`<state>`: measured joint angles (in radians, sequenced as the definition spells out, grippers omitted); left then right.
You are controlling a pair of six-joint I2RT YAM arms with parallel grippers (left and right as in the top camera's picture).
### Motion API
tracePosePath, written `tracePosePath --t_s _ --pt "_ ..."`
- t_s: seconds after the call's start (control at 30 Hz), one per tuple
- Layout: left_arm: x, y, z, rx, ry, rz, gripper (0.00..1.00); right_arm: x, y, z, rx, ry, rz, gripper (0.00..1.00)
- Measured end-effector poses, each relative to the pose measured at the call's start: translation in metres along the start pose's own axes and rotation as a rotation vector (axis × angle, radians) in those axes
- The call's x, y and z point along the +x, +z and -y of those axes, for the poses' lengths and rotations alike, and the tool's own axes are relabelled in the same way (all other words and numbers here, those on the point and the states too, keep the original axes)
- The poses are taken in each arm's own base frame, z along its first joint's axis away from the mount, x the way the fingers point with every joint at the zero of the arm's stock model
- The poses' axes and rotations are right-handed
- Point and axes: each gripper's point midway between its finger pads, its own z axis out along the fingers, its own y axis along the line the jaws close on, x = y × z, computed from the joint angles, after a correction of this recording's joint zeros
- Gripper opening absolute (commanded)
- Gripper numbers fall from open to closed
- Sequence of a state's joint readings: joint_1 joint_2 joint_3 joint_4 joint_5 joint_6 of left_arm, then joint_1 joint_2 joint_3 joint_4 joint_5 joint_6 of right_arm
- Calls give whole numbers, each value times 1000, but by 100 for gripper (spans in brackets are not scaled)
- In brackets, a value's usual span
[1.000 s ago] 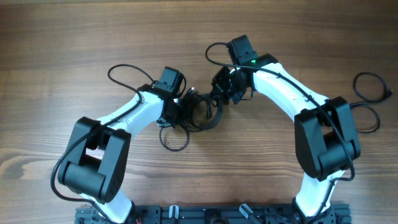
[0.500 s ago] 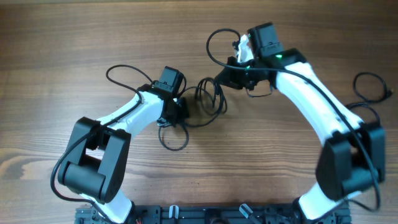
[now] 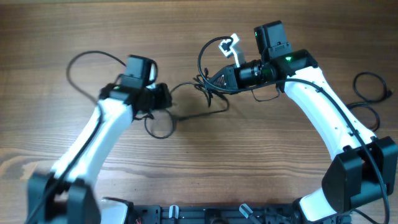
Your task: Untangle cables
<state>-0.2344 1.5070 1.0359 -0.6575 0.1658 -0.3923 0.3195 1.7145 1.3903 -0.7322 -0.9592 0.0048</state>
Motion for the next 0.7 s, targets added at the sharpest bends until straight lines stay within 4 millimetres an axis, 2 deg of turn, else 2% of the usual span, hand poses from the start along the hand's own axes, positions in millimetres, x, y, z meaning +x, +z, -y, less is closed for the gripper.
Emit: tracePosePath --t_s 0.07,0.13,0.3,0.5,0.6,0.7 --pt "-13 -34 13 70 21 93 66 0 0 -2 -13 -14 0 4" --pt "-14 -48 27 137 36 111 68 0 0 -9 -51 -47 1 4" --pt "0 -46 51 286 -7 13 64 0 -2 -27 -160 -122 10 4" --pt "13 -40 68 400 -78 -102 55 0 -3 -30 -178 -134 12 4" --pt "2 -51 77 507 -43 -81 55 -1 -3 -30 -177 -110 13 4" --pt "-1 -66 96 659 102 -55 48 -6 -3 -31 -182 -36 21 4"
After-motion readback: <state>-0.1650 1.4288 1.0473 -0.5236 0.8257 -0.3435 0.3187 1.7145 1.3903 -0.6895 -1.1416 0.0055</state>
